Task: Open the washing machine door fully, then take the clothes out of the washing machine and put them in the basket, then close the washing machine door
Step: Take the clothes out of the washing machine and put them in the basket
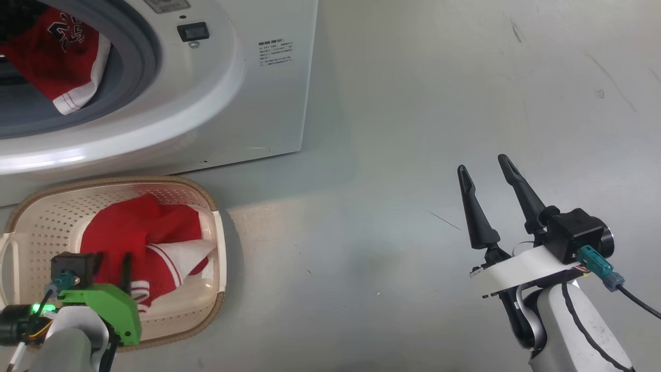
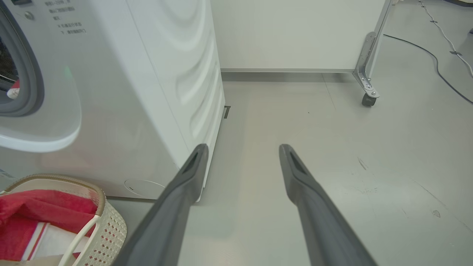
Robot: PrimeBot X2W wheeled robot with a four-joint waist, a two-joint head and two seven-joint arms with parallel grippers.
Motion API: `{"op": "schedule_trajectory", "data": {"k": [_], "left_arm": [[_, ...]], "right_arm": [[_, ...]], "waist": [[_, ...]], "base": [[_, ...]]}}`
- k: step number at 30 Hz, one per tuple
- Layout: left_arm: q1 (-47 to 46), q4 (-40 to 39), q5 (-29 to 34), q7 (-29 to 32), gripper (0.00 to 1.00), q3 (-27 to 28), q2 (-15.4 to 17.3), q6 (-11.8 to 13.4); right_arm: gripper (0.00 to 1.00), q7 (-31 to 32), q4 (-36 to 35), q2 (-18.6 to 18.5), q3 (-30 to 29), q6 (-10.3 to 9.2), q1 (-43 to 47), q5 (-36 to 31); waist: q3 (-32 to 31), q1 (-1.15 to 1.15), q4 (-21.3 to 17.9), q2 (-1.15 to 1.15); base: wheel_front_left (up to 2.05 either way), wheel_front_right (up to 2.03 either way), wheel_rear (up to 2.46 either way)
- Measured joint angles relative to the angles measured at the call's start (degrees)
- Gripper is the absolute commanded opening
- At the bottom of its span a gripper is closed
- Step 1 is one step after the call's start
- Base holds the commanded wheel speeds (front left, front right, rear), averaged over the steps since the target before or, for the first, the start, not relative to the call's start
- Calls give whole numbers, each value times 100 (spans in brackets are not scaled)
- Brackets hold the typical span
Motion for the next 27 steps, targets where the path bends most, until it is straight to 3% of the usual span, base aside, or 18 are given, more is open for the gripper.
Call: {"op": "schedule_trajectory", "data": {"k": [13, 27], "left_arm": [[-294, 118, -15, -177, 100, -22, -320, -16], [-397, -806, 27, -225, 100, -176, -531, -23]], "right_arm": [[100, -34, 136, -70, -168, -48, 0, 0], [100, -48, 321, -241, -388, -42, 46, 18]], "waist": [[-319, 0, 312, 0], [-985, 0, 993, 0]], "base": [[0, 0, 0], [0, 0, 0]]}}
